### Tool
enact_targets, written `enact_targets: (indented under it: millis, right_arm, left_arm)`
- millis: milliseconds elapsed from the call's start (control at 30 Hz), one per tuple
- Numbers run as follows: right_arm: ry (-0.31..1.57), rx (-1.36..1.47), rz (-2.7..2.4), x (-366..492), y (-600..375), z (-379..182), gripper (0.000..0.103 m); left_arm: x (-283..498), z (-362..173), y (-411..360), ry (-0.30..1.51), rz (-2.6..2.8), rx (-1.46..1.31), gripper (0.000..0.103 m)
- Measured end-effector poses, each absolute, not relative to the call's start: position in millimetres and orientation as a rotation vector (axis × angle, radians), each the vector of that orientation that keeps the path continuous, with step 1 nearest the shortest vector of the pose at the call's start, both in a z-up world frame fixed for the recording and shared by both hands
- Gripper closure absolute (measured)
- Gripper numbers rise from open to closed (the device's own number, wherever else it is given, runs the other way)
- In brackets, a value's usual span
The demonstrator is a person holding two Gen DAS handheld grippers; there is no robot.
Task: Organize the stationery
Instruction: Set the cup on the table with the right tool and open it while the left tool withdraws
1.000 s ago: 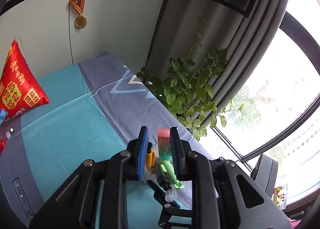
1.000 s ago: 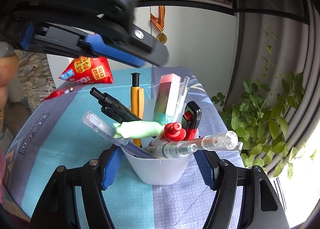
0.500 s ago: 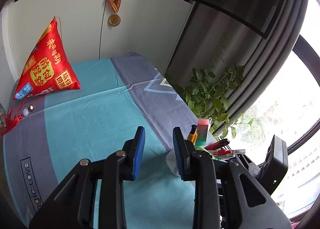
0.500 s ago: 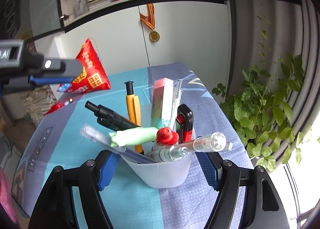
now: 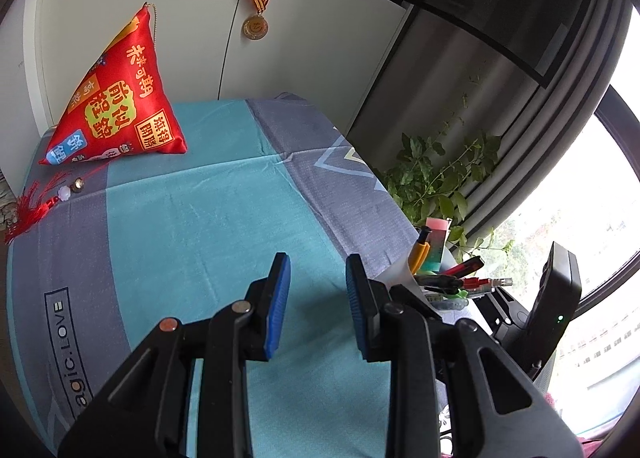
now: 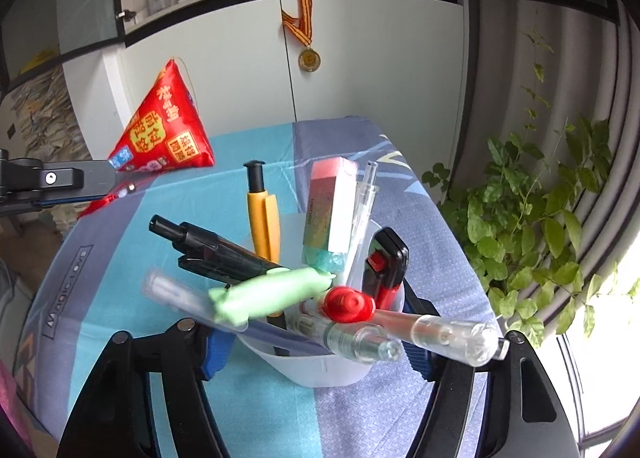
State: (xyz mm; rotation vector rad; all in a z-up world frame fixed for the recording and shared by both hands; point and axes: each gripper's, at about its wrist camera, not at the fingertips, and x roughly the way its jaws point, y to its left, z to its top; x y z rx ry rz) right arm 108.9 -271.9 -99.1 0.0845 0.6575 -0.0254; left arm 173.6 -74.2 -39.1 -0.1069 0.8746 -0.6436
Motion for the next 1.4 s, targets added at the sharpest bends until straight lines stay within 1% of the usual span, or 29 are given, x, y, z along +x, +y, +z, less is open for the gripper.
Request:
enact_targets:
  millis: [400, 667, 800, 1067, 1167, 1333, 1367, 1400]
  right_arm:
    - [0.638, 0.037, -0.01, 126, -254, -91, 0.034]
    - [0.655, 0.032, 0.074, 168, -214, -82, 0.034]
    - [0.648, -0.007, 0.115, 193, -186, -78, 0.034]
    - [0.665, -0.016, 0.119, 254, -153, -82, 0.034]
    - [0.692, -0.022, 0.118, 265, -146, -91, 0.034]
    - [0.675, -0.053, 0.104, 261, -142, -92, 0.033]
    - [0.67, -0.065, 0.1, 259, -141, -91, 0.032]
    - [0.661, -0.076, 0.095, 257, -141, -89, 0.032]
  left_arm:
    - [182, -48, -28, 0.864, -0.548, -0.161, 0.077]
    - [180, -54, 17, 0.819, -0.408, -0.163, 0.076]
    - [177, -55, 35, 0.782, -0.338, -0.153, 0.068]
    - [181, -61, 54, 0.784, -0.281, -0.156, 0.067]
    - [182, -63, 56, 0.788, -0.277, -0.154, 0.067]
    - [184, -64, 50, 0.789, -0.277, -0.144, 0.067]
    - [184, -64, 48, 0.786, -0.277, -0.14, 0.065]
    - [183, -63, 46, 0.782, -0.277, -0.136, 0.061]
